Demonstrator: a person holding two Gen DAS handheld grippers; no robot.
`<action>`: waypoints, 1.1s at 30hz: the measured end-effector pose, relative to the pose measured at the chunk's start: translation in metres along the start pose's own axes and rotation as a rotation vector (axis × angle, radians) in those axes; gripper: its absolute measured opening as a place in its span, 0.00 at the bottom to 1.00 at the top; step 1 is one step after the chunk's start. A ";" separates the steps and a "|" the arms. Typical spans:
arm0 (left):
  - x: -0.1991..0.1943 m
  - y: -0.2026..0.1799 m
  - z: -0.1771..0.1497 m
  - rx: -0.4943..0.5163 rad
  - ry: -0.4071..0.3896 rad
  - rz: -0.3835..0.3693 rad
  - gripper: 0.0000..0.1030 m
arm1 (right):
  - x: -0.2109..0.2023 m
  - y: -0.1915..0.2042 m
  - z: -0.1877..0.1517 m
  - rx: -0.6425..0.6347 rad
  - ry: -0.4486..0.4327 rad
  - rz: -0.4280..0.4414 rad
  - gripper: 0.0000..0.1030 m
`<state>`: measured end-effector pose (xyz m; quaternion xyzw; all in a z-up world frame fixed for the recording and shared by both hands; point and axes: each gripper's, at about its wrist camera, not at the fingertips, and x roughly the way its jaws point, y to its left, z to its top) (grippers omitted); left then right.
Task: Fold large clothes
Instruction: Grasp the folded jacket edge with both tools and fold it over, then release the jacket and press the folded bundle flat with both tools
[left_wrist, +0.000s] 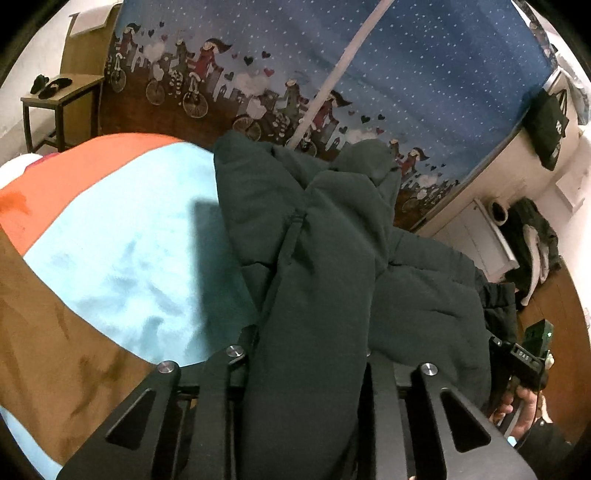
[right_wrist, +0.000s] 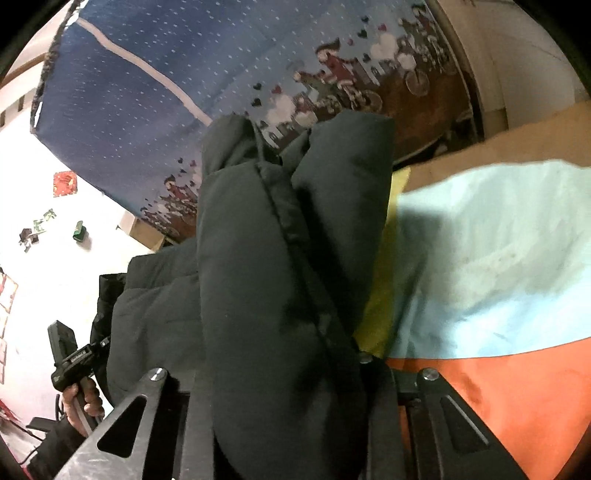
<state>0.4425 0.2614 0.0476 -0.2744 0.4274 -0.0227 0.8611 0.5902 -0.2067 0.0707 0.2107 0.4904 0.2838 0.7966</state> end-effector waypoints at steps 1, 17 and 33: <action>-0.004 -0.003 0.001 0.001 -0.003 -0.001 0.18 | -0.003 0.004 0.000 -0.006 -0.008 0.005 0.23; -0.085 -0.036 -0.012 0.069 -0.028 0.026 0.17 | -0.066 0.068 -0.016 -0.060 -0.063 0.018 0.23; -0.036 0.018 -0.054 -0.046 0.099 0.053 0.23 | -0.028 0.017 -0.060 0.038 0.010 -0.088 0.30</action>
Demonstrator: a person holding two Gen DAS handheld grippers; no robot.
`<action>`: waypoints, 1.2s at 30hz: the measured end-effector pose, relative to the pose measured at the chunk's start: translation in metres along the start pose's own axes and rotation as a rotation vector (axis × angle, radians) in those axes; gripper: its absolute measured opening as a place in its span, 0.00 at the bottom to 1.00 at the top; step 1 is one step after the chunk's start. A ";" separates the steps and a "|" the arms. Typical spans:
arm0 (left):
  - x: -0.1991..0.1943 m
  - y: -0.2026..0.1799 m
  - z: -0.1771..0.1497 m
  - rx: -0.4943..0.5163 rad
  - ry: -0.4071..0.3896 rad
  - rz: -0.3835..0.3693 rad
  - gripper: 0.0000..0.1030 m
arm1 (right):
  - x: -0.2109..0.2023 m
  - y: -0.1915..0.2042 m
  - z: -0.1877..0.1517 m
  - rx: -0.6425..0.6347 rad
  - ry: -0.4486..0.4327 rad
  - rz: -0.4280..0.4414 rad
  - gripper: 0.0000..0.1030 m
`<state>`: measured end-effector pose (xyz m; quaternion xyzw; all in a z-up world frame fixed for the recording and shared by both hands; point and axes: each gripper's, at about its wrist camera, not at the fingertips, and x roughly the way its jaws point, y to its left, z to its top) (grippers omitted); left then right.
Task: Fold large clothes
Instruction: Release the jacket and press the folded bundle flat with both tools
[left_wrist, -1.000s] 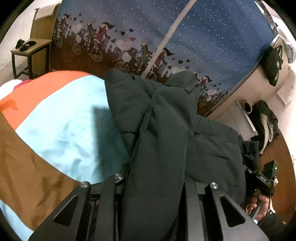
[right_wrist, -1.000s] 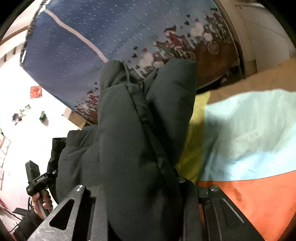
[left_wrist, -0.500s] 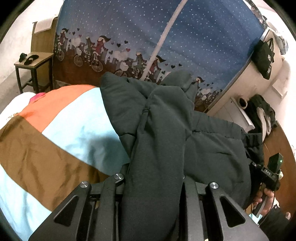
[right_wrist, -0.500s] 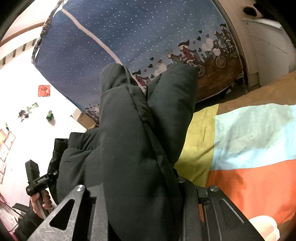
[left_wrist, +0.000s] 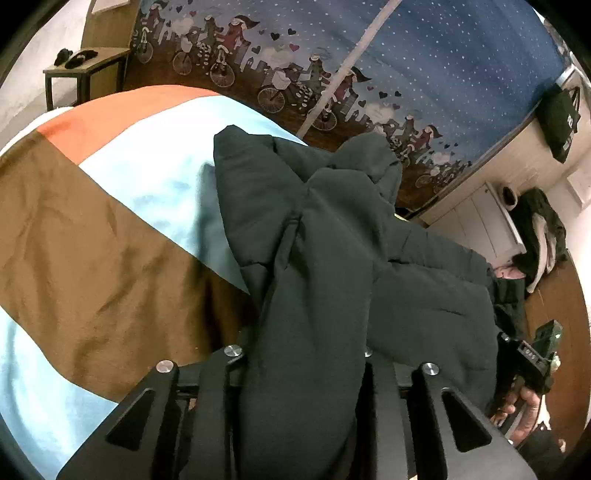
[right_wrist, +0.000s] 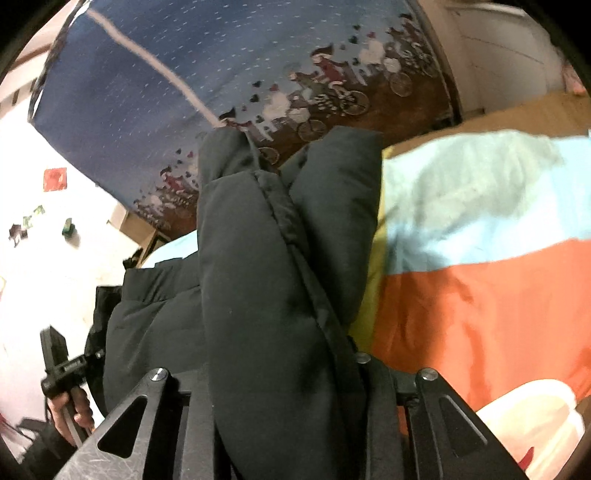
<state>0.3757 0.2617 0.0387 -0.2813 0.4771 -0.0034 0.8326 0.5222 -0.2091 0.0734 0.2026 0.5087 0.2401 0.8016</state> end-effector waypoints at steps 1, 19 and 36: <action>0.001 0.001 0.001 0.000 0.005 0.005 0.25 | 0.002 -0.001 0.001 -0.007 0.007 -0.018 0.34; -0.054 -0.055 -0.044 0.142 -0.246 0.261 0.74 | -0.058 0.022 -0.031 -0.086 -0.211 -0.257 0.96; -0.093 -0.124 -0.104 0.288 -0.408 0.265 0.79 | -0.106 0.105 -0.072 -0.325 -0.334 -0.224 1.00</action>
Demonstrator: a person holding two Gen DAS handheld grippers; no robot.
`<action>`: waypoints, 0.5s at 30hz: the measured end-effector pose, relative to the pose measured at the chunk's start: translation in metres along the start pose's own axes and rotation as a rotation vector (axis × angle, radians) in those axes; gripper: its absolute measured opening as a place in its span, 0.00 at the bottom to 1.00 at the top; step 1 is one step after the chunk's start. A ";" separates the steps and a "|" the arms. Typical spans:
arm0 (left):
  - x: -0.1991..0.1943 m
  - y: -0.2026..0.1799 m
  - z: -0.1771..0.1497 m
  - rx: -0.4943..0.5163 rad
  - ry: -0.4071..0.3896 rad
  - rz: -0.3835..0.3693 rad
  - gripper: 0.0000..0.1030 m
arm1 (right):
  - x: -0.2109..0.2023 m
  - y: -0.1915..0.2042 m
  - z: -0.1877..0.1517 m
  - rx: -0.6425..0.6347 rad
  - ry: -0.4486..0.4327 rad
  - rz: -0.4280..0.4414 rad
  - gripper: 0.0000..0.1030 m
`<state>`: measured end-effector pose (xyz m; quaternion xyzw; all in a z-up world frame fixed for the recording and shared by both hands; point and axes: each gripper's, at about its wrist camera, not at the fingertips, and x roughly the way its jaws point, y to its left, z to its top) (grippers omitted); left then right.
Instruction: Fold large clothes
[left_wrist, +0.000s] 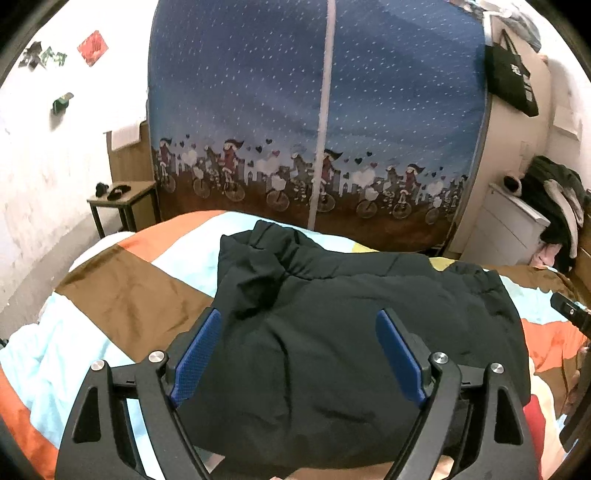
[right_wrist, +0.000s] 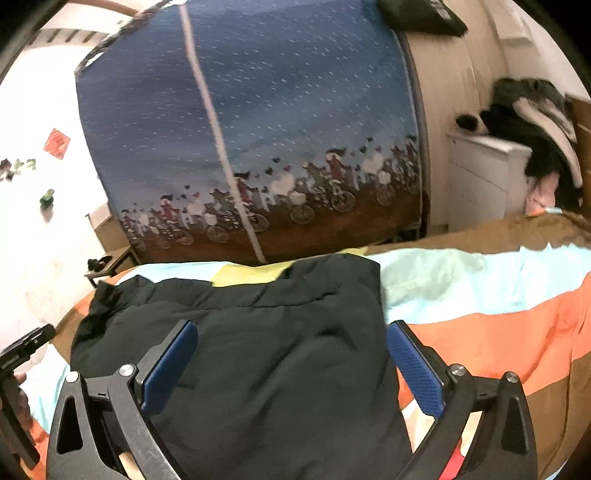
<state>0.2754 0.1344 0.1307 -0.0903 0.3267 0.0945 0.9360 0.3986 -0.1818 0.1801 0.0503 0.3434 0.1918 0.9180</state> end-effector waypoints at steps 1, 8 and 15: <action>-0.003 -0.002 -0.001 0.004 -0.006 -0.001 0.79 | -0.004 0.003 -0.001 -0.004 -0.004 0.005 1.00; -0.030 -0.016 -0.013 0.040 -0.043 -0.022 0.79 | -0.034 0.034 -0.014 -0.074 -0.054 0.034 1.00; -0.052 -0.023 -0.023 0.068 -0.084 -0.036 0.80 | -0.057 0.062 -0.026 -0.137 -0.096 0.049 1.00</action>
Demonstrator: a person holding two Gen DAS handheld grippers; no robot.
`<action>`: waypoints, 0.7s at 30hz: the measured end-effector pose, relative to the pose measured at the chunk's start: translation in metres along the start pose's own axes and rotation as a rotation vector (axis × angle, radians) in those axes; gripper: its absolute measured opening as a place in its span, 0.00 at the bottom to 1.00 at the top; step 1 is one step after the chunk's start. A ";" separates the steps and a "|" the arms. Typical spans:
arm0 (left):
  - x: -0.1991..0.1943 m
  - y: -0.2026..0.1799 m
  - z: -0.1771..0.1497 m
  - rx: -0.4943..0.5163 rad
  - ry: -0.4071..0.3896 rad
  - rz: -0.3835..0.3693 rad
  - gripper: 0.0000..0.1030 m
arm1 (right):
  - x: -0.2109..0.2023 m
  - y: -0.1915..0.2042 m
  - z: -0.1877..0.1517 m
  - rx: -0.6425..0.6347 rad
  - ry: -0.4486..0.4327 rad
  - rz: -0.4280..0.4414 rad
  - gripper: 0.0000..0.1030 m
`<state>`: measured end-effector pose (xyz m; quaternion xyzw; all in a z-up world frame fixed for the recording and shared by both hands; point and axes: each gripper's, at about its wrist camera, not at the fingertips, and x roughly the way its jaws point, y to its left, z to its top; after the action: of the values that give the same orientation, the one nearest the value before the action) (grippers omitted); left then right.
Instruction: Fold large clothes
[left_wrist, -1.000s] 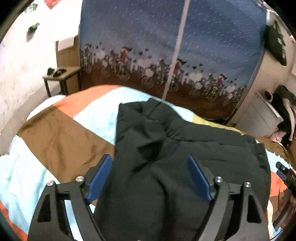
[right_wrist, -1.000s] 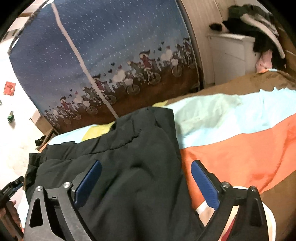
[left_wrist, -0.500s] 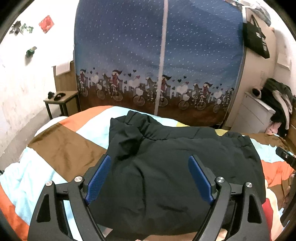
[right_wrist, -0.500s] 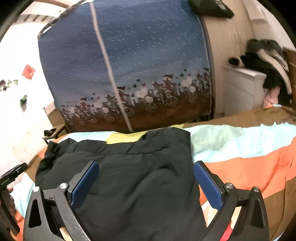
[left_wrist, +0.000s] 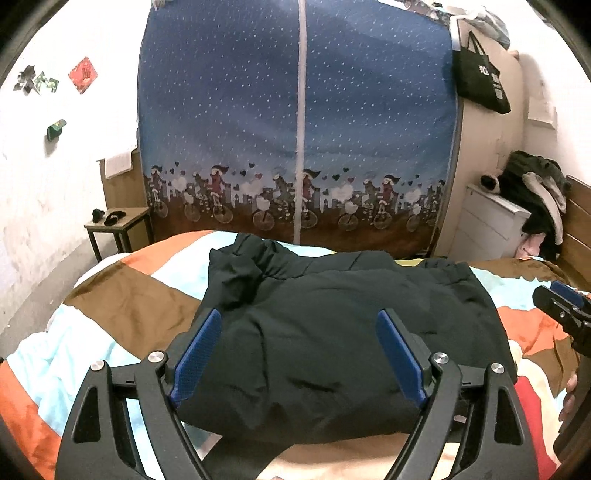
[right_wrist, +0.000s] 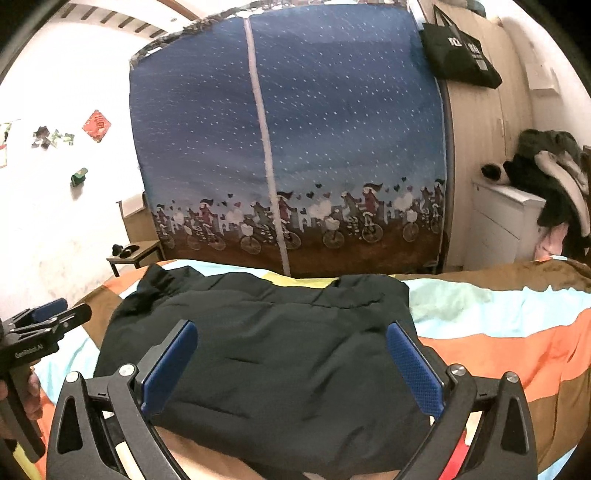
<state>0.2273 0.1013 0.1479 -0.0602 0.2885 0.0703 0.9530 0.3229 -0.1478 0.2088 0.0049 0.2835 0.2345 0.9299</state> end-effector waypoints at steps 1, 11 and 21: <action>-0.003 0.000 -0.002 -0.001 -0.008 0.000 0.80 | -0.002 0.003 -0.001 0.001 0.002 -0.003 1.00; -0.028 0.000 -0.022 0.014 -0.025 0.008 0.80 | -0.025 0.014 -0.021 0.026 -0.010 -0.011 1.00; -0.056 -0.009 -0.047 0.049 -0.045 0.027 0.80 | -0.056 0.030 -0.053 0.002 -0.012 0.000 1.00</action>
<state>0.1574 0.0795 0.1405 -0.0312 0.2692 0.0772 0.9595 0.2412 -0.1522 0.1974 0.0075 0.2780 0.2342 0.9316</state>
